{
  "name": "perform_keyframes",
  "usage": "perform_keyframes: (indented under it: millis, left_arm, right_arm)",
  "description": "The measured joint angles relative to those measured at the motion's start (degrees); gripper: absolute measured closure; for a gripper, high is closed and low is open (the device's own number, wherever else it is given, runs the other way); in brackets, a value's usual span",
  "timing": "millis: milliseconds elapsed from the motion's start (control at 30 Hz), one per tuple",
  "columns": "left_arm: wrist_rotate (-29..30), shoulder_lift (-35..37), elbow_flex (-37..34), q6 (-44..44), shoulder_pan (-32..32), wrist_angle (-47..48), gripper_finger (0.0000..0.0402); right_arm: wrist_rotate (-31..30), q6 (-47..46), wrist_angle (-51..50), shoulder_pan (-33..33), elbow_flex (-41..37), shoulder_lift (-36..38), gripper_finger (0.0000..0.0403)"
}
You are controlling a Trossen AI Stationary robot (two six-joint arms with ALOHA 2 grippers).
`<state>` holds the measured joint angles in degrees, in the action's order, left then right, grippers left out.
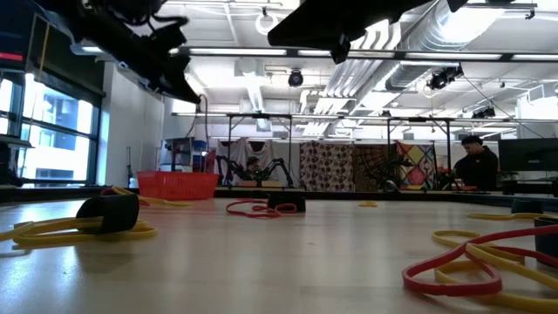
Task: Sort rubber bands into baskets
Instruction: Put the red rubber band into the red basket, then put the black rubber band into the blue basket
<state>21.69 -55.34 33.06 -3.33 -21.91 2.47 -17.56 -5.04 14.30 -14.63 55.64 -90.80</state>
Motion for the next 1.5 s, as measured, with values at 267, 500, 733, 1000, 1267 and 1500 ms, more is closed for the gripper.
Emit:
perform_keyframes:
  millis: [267, 500, 733, 1000, 1267, 1500]
  left_arm:
    - [-5.48, -1.7, 0.0, -2.8, -15.0, -0.12, 0.0401]
    - [-11.33, -6.81, 0.0, -2.77, -22.03, -0.23, 0.0401]
    - [-13.93, -14.76, 0.02, -2.73, -25.93, -1.28, 0.0401]
    - [-14.42, -19.37, 0.02, -2.87, -26.84, -1.89, 0.0397]
    - [-13.66, -19.38, 0.04, -4.83, -26.47, -1.55, 0.0358]
    - [-13.62, -19.36, 0.04, -3.67, -25.99, -0.64, 0.0322]
  right_arm:
    - [-0.51, -0.02, -0.94, 0.0, 0.0, 0.0, 0.0392]
    - [-0.51, -0.02, -1.19, 0.02, 0.0, 0.0, 0.0392]
    - [-0.51, -0.02, -1.2, 0.02, 0.0, 0.0, 0.0392]
    - [-0.53, -0.02, -1.22, 0.02, 0.0, 0.0, 0.0392]
    - [-0.53, -0.02, -1.42, 0.02, 0.0, 0.0, 0.0392]
    - [-0.53, -0.05, -1.61, 0.02, 0.0, 0.0, 0.0392]
